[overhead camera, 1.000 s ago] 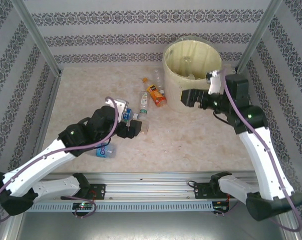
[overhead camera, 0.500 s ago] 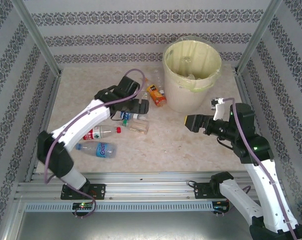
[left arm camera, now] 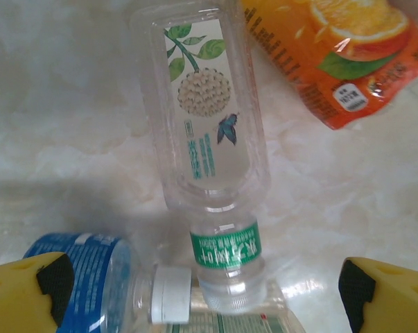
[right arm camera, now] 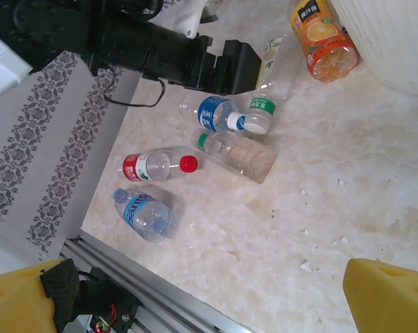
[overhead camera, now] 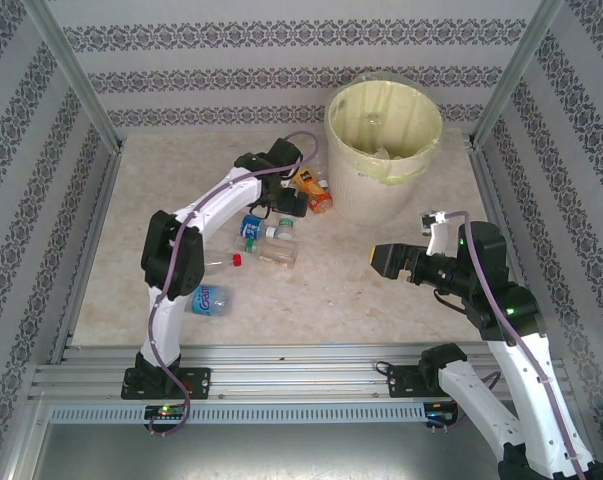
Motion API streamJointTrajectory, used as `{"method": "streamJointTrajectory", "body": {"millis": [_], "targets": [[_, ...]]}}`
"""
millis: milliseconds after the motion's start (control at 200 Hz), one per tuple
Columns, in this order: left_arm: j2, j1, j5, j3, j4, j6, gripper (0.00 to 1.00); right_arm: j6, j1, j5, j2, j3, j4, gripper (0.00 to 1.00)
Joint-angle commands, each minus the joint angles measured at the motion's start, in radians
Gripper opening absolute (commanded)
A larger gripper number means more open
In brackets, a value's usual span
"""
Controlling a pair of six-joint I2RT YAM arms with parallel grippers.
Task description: Put the plastic bottles in the bin
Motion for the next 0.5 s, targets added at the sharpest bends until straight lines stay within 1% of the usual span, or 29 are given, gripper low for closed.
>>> {"method": "streamJointTrajectory", "body": {"millis": [0, 165, 300, 445, 495], "targets": [[0.060, 0.021, 0.031, 0.063, -0.053, 0.048, 0.98, 0.005, 0.009, -0.003, -0.015, -0.012, -0.029, 0.98], [0.144, 0.025, 0.063, 0.122, -0.052, 0.026, 0.97, 0.013, 0.009, -0.002, -0.030, -0.020, -0.029, 0.98], [0.186, 0.025, 0.061, 0.139, -0.028, -0.001, 0.96, 0.016, 0.009, 0.000, -0.035, -0.022, -0.033, 0.98], [0.225, 0.024, 0.080, 0.165, -0.020, -0.015, 0.92, 0.017, 0.009, 0.003, -0.041, -0.023, -0.040, 0.98], [0.229, 0.024, 0.088, 0.167, -0.017, -0.017, 0.89, 0.019, 0.008, 0.003, -0.042, -0.024, -0.041, 0.98]]}}
